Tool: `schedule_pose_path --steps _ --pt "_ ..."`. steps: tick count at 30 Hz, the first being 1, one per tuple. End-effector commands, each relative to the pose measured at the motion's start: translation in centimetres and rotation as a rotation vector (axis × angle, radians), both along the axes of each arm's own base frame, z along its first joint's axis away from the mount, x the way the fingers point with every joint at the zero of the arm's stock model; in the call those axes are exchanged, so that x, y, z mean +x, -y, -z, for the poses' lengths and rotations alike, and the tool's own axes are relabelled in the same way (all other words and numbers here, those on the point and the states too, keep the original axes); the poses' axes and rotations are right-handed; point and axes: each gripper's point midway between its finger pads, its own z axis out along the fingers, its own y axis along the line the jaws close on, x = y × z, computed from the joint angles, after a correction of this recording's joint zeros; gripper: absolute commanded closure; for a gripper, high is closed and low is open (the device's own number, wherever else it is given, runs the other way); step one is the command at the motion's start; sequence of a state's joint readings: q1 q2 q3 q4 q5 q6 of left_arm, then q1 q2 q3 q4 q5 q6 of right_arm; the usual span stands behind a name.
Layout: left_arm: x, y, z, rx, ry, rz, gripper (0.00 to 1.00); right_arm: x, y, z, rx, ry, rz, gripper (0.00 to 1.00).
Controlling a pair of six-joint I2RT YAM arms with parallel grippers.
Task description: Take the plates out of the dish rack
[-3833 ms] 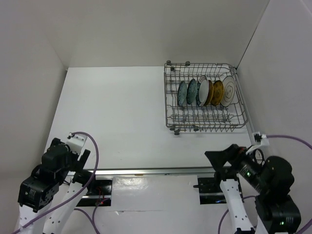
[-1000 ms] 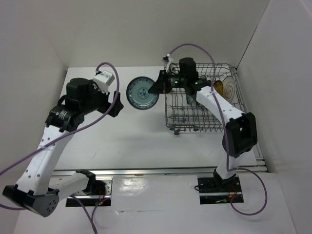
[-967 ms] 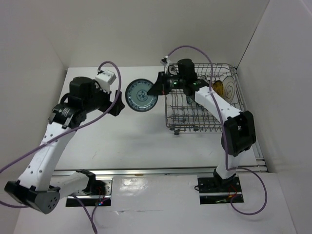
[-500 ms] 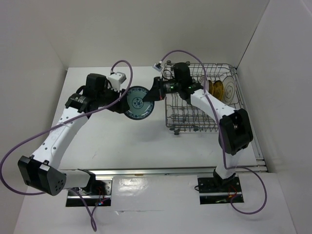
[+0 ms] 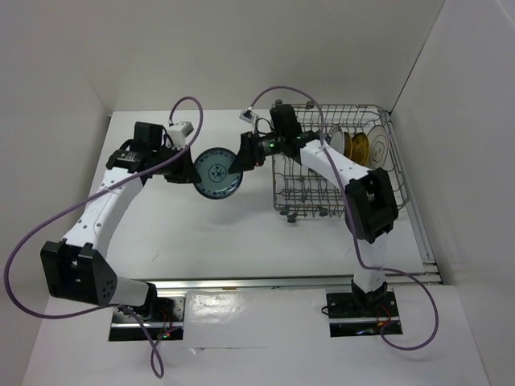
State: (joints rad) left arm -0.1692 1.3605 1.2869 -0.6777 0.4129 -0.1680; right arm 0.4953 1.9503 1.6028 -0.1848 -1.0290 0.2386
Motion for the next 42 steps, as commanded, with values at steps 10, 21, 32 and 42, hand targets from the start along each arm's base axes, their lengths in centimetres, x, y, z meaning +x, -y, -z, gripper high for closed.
schedule_pose_path --steps 10,21,32,42 --pt "7.2 -4.8 9.7 -0.129 -0.206 -0.145 1.00 13.6 12.5 -0.4 -0.445 0.056 0.674 0.00" --pt "10.9 -7.3 16.8 0.004 -0.275 -0.226 1.00 15.9 23.4 2.5 -0.799 0.033 1.081 0.00" --pt "8.0 -5.2 21.5 -0.096 -0.556 -0.182 0.97 15.3 28.1 4.8 -0.906 0.000 1.190 0.00" --pt "8.0 -5.7 22.2 -0.091 -0.609 -0.205 0.73 15.8 26.4 -0.9 -0.797 0.128 1.198 0.00"
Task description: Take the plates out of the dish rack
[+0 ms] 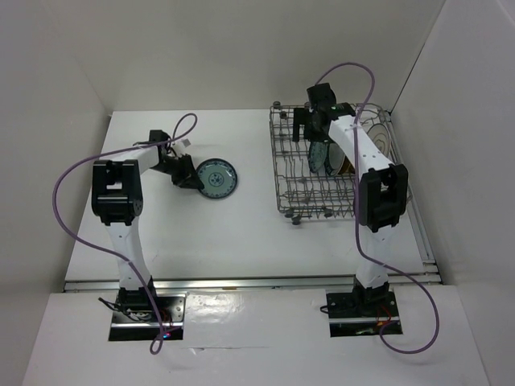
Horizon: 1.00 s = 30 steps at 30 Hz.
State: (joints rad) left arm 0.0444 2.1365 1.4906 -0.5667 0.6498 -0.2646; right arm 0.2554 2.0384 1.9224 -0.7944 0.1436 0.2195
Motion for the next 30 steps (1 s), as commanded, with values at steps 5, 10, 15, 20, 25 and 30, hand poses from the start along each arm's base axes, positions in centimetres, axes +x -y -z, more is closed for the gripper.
schedule_pose_path --steps 5,10,15,20,25,30 --pt "-1.2 -2.2 3.0 0.133 -0.091 0.003 0.42 0.3 2.3 -9.7 -0.078 0.219 0.058 0.00" --pt "-0.4 -2.8 2.3 0.172 -0.071 0.001 0.40 -0.2 3.2 -8.6 -0.110 0.180 0.060 0.00" --pt "0.1 -3.6 0.3 0.222 -0.025 -0.007 0.40 -0.2 3.8 -5.0 -0.115 0.112 0.049 0.05" --pt "0.8 -5.0 -2.6 0.309 0.065 -0.013 0.40 0.2 4.1 -2.7 -0.108 0.071 0.078 0.14" --pt "0.5 -6.9 -4.6 0.427 0.130 -0.007 0.40 0.6 3.5 -1.0 -0.062 0.072 0.048 0.20" --pt "0.2 -7.9 -6.6 0.486 0.183 -0.015 0.39 1.2 2.6 2.6 -0.045 0.022 0.013 0.26"
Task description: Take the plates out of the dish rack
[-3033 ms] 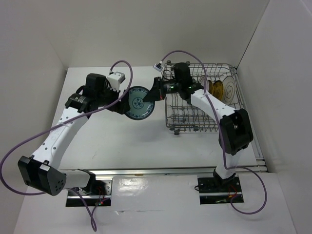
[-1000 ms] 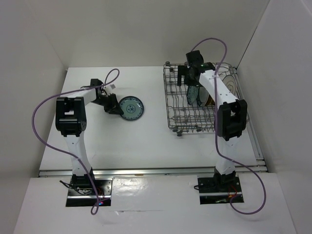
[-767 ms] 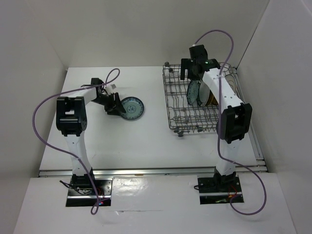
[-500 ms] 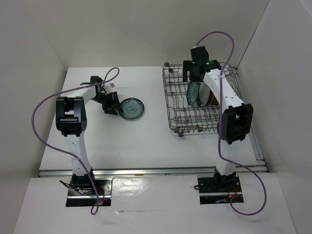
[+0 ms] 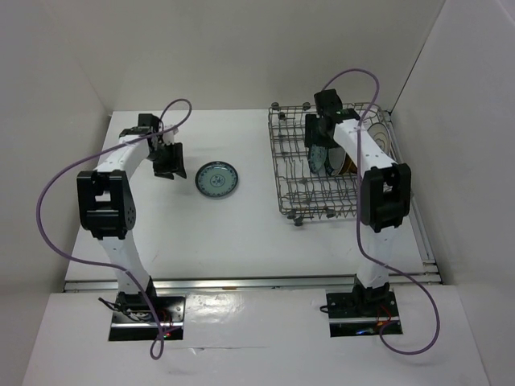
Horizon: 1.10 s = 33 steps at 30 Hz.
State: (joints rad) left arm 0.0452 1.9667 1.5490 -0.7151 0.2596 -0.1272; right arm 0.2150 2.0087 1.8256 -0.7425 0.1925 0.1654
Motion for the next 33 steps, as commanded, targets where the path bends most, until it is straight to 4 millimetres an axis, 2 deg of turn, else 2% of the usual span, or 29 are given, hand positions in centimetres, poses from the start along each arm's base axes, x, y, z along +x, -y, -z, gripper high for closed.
schedule_pose_path --steps 1,5,7,8,10,11,13,14,15,16,18,19,20,21,23,24,26,27,28,30,31,32,33 --pt "-0.1 -1.4 -2.5 0.073 0.066 0.004 0.39 1.9 -0.8 1.1 0.037 0.034 -0.008 0.29" --pt "-0.6 -0.6 -4.0 0.056 0.088 0.031 0.40 2.7 -0.3 1.2 0.008 0.051 0.018 0.30" --pt "-0.7 -0.2 -4.7 0.037 0.102 0.049 0.40 3.1 0.0 1.4 -0.008 0.048 0.029 0.36" --pt "-0.7 -0.2 -5.2 0.037 0.113 0.049 0.40 2.9 0.2 2.0 -0.019 0.031 0.035 0.48" --pt "-0.5 0.4 -6.0 0.007 0.135 0.063 0.40 3.2 0.3 2.2 -0.035 0.019 0.033 0.63" --pt "-0.5 0.3 -6.3 0.011 0.140 0.072 0.40 3.0 0.4 2.0 -0.038 0.007 0.033 0.76" --pt "-0.6 0.9 -7.6 -0.019 0.165 0.087 0.40 2.9 0.4 1.7 -0.038 0.007 0.033 0.89" --pt "-0.6 1.1 -7.7 -0.027 0.166 0.091 0.40 2.9 0.4 1.0 -0.028 0.022 0.041 0.95" --pt "-0.4 1.2 -8.7 -0.031 0.196 0.107 0.40 2.9 0.1 0.3 -0.015 0.033 0.034 0.99" --pt "-0.6 1.4 -9.5 -0.041 0.211 0.113 0.40 2.8 -0.3 -1.6 -0.006 0.073 0.025 1.00" --pt "-0.8 2.4 -10.4 -0.068 0.229 0.148 0.40 2.3 -0.3 -4.3 0.009 0.111 0.032 1.00" --pt "-0.6 2.8 -11.4 -0.084 0.257 0.170 0.40 2.5 -0.1 -6.1 0.009 0.154 0.042 1.00" --pt "-0.7 3.0 -11.5 -0.092 0.263 0.187 0.40 2.3 0.3 -7.2 -0.001 0.174 0.055 1.00" --pt "-0.5 3.2 -12.5 -0.103 0.288 0.195 0.40 2.3 0.3 -8.5 0.005 0.200 0.056 1.00" --pt "-0.9 4.1 -13.4 -0.123 0.311 0.243 0.38 2.0 0.4 -12.4 -0.006 0.280 0.051 1.00" --pt "-0.9 4.2 -14.4 -0.127 0.345 0.250 0.38 1.8 0.8 -13.5 -0.016 0.299 0.065 1.00" --pt "-1.0 5.1 -15.3 -0.145 0.373 0.295 0.28 1.5 1.1 -16.3 -0.016 0.347 0.068 1.00" --pt "-1.1 5.7 -16.3 -0.157 0.400 0.313 0.26 1.3 0.1 -17.5 0.015 0.369 0.036 1.00" --pt "-1.0 6.0 -16.9 -0.171 0.415 0.324 0.20 0.7 -0.6 -18.5 0.042 0.384 -0.007 1.00" --pt "-1.5 7.2 -18.0 -0.221 0.426 0.362 0.19 0.3 -3.1 -19.0 0.136 0.397 -0.127 1.00" --pt "-1.4 7.5 -18.6 -0.234 0.441 0.372 0.19 -0.3 -6.8 -19.7 0.280 0.409 -0.297 1.00" --pt "-1.6 8.3 -18.9 -0.261 0.451 0.399 0.15 -1.2 -8.8 -17.9 0.354 0.360 -0.387 1.00" --pt "-1.5 8.9 -18.8 -0.278 0.445 0.405 0.15 -2.1 -10.7 -17.7 0.447 0.343 -0.466 1.00"
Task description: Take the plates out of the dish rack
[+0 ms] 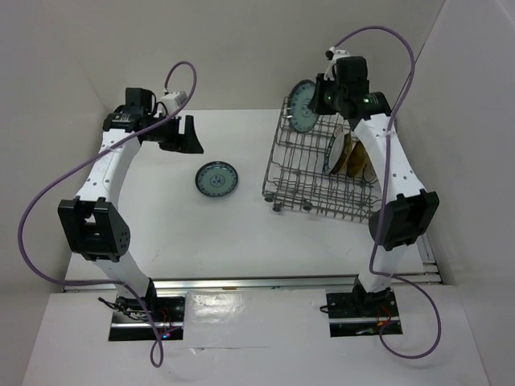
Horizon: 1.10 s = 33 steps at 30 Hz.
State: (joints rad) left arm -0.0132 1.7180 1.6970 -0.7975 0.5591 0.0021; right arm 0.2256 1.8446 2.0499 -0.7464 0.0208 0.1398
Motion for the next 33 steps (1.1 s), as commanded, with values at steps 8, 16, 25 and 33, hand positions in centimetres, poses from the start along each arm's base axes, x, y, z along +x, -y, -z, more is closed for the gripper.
schedule_pose_path --steps 8,16,25,33 --pt "-0.4 4.6 -2.9 -0.141 0.045 0.149 0.10 -9.0 -21.7 1.8 0.538 -0.096 -0.935 1.00" --pt "0.1 4.5 -0.7 -0.114 -0.002 0.123 0.12 -11.0 -25.0 3.7 0.627 -0.176 -1.055 1.00" --pt "-0.9 4.8 1.6 -0.124 -0.088 0.156 0.80 -11.8 -26.0 6.6 0.653 -0.252 -1.079 1.00" --pt "-1.3 3.9 3.5 -0.166 -0.178 0.110 1.00 -11.1 -25.9 9.4 0.571 -0.322 -0.987 0.44"
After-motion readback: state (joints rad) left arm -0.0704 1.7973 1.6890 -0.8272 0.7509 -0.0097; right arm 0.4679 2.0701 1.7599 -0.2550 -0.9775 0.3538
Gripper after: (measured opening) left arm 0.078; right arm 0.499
